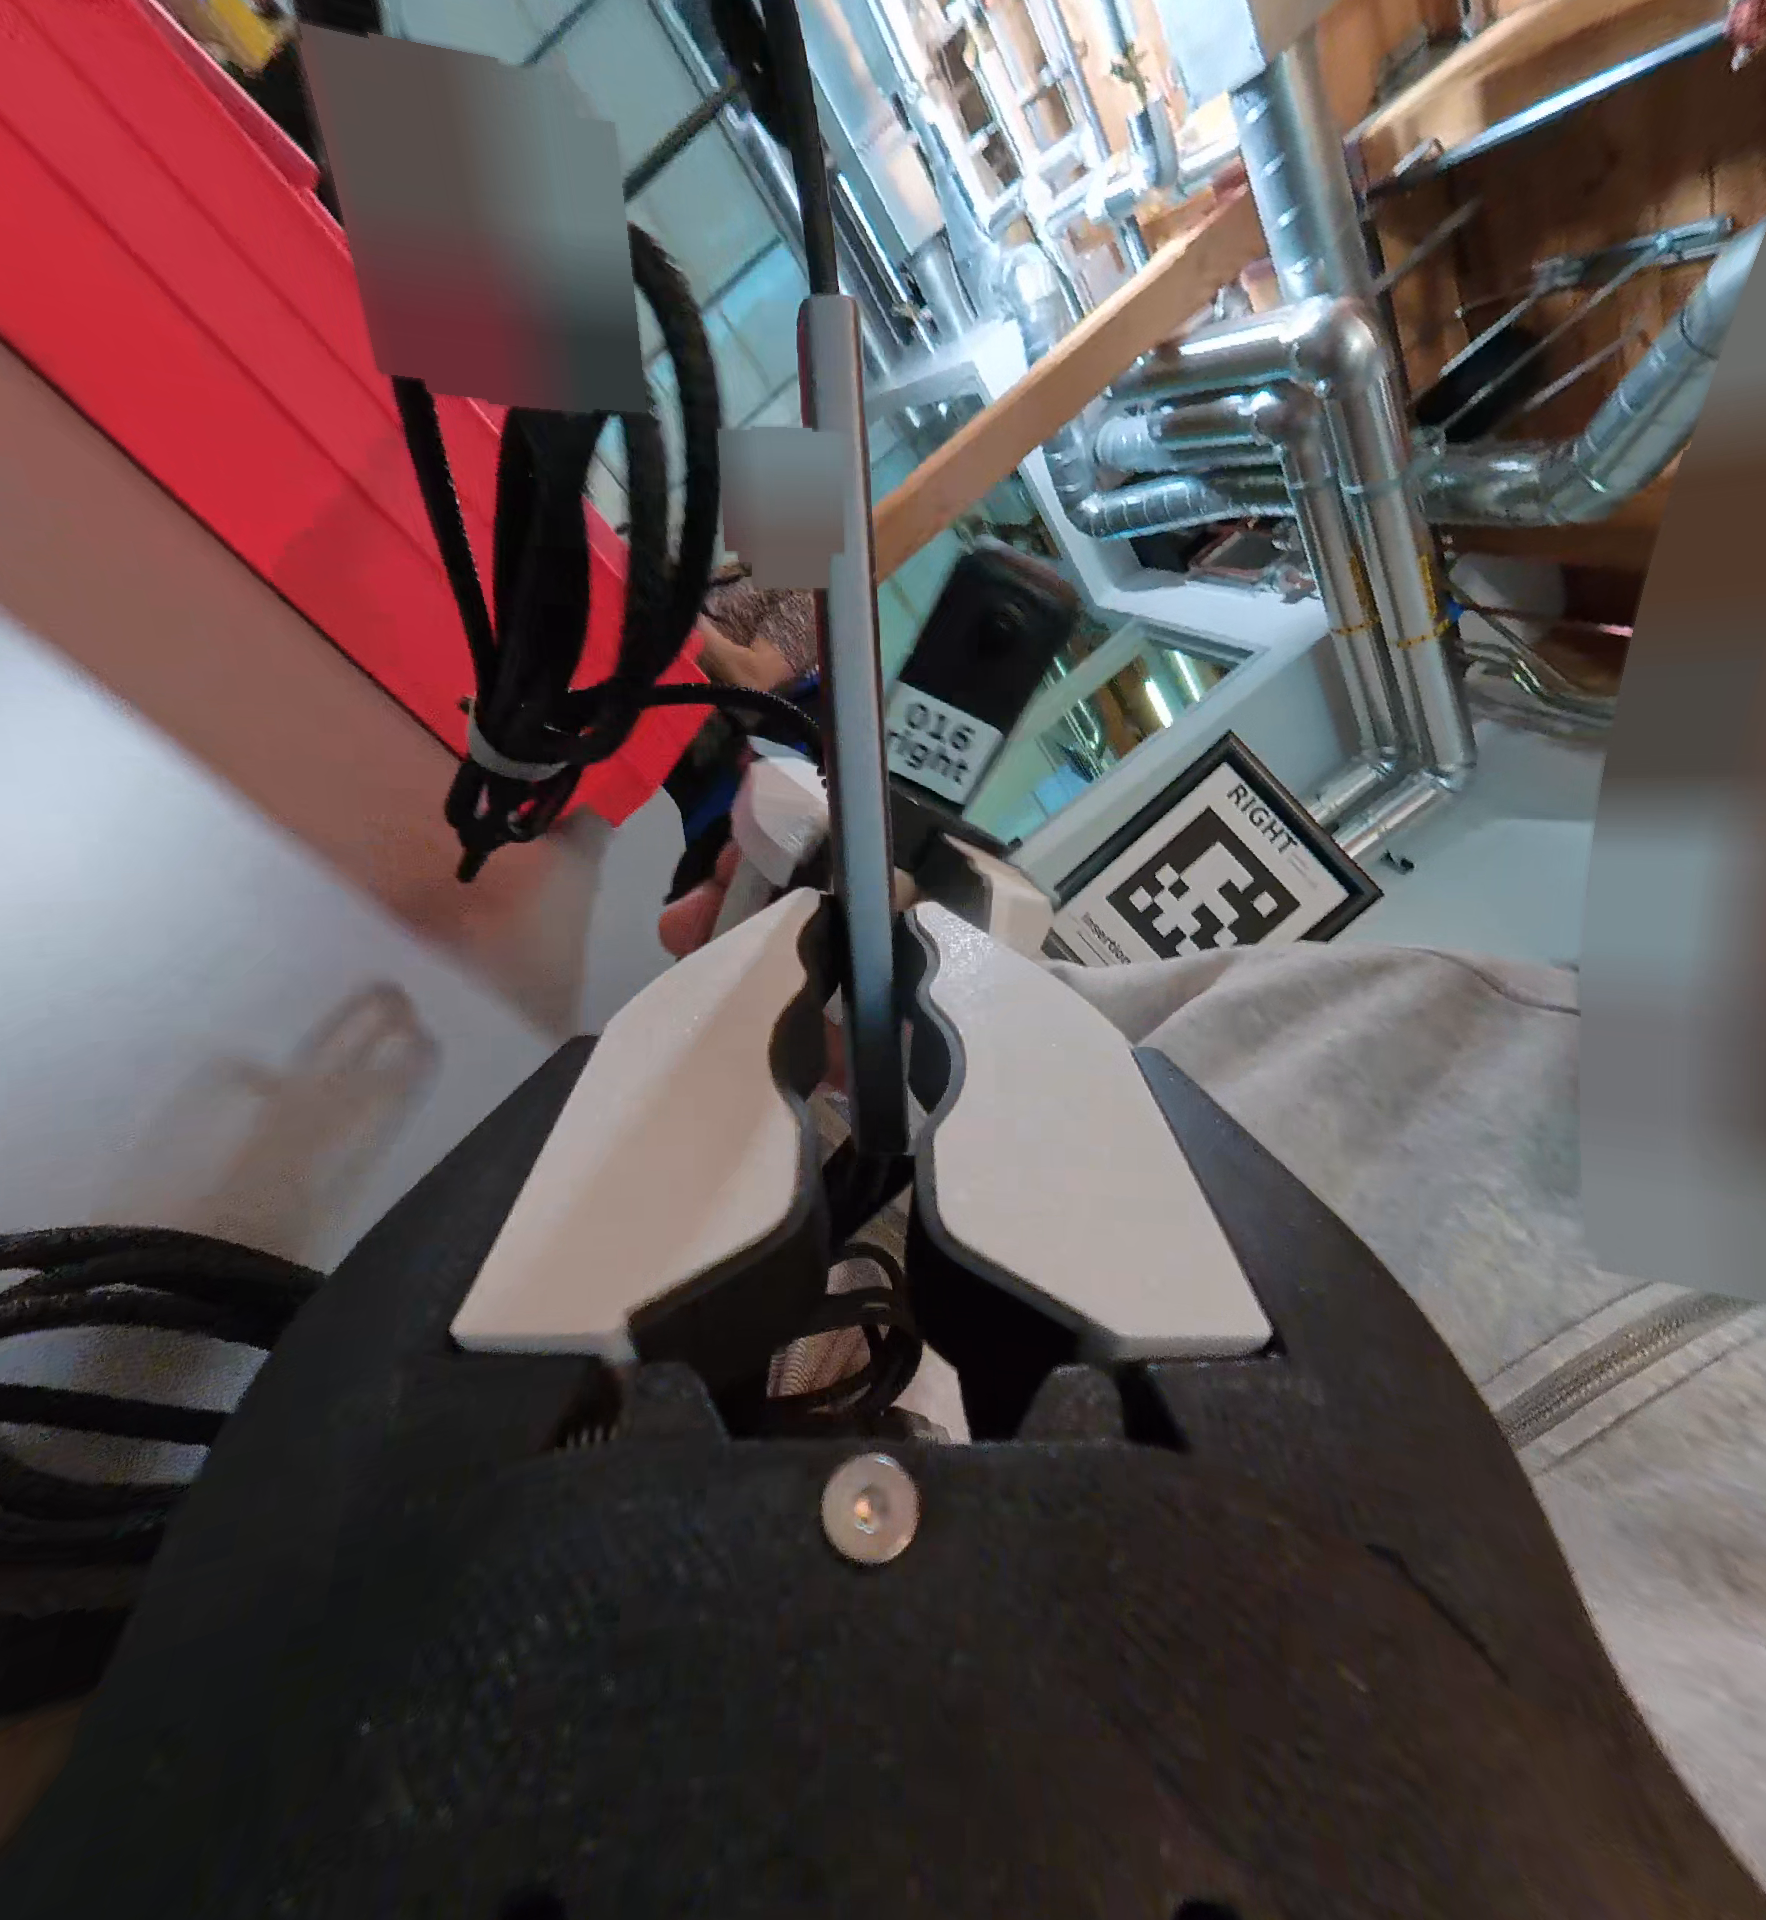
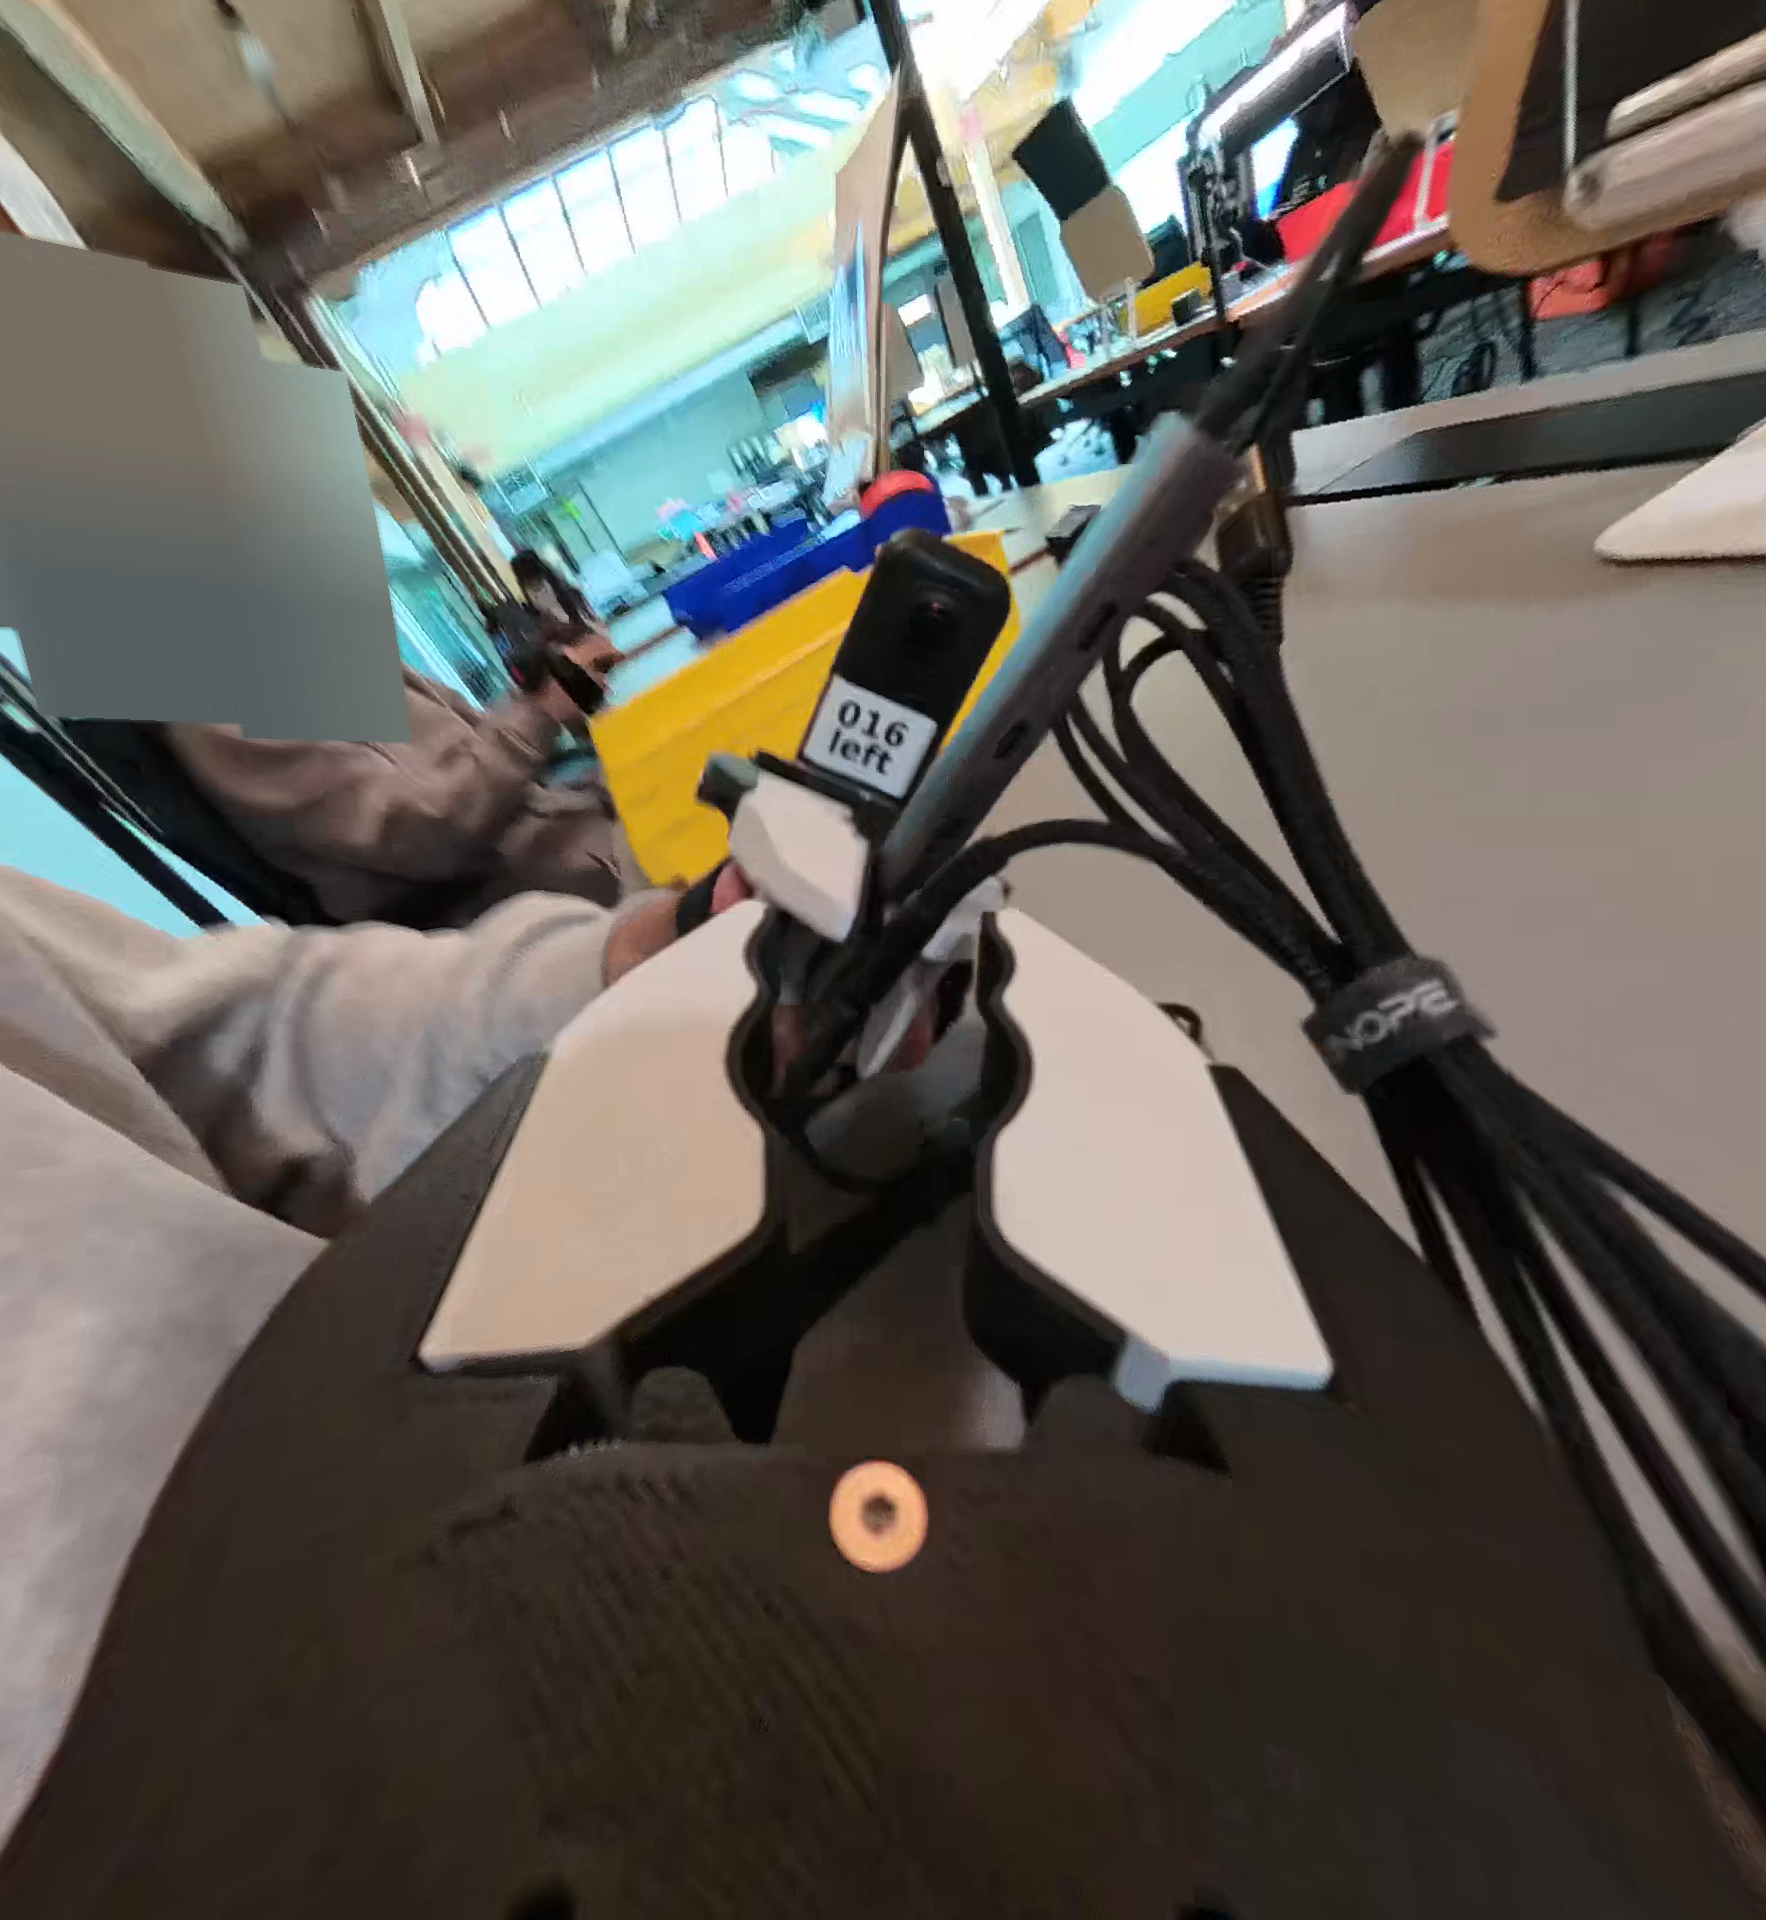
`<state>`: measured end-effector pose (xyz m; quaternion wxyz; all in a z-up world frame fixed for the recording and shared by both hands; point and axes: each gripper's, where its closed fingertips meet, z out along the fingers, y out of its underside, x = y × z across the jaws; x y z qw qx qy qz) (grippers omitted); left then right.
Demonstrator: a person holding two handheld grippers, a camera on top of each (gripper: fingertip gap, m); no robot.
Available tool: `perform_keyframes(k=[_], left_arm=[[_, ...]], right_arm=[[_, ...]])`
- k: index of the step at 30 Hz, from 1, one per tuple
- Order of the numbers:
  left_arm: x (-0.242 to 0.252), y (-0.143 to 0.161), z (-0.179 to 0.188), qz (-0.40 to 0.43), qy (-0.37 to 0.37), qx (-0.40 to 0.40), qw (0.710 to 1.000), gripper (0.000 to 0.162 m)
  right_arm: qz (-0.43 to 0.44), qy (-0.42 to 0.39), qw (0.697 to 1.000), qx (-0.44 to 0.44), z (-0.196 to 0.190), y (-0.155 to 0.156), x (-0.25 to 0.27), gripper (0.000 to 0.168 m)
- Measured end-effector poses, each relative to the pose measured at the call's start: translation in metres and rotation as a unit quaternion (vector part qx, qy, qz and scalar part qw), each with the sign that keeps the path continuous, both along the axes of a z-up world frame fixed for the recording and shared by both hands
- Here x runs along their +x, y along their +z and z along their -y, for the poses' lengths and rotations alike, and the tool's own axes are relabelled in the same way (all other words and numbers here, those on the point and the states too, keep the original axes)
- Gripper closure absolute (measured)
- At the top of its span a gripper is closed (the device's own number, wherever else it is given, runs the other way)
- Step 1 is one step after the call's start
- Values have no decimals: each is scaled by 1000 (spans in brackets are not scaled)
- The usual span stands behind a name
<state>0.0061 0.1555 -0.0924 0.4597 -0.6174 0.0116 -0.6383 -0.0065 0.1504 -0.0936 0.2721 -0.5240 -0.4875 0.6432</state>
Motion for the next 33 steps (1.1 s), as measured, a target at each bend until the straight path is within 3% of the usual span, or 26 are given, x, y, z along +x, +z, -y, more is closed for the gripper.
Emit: perform_keyframes(k=[1,3,7,10,22,24,26,28,30,33], left_arm=[[6,0,1,-4,-8,5,1000,153],[16,0,2,-12,-11,12,1000,153],[18,-1,2,-14,-5,17,1000,153],[15,-1,-3,-55,40,21,997,154],[14,3,-3,-55,38,-13,998,156],[3,12,-3,-17,60,-8,998,154],[-96,34,2,153,176,-6,973,153],[-147,29,16,84,255,1,963,152],[-124,42,19,10,218,29,975,153],[-71,38,15,-101,141,57,983,153]], right_arm=[[-2,6,999,-35,-2,2,1,136],[4,25,996,-85,-5,2,5,154],[25,54,989,-136,-6,2,8,160],[33,47,990,-128,-9,2,7,160],[67,69,989,-114,-9,5,10,160],[65,65,990,-103,-14,7,15,160],[58,11,994,-88,-47,6,31,161],[53,-31,996,-63,-66,8,37,161],[63,-29,998,-1,-56,6,29,161],[74,11,995,69,-30,-5,21,161]])
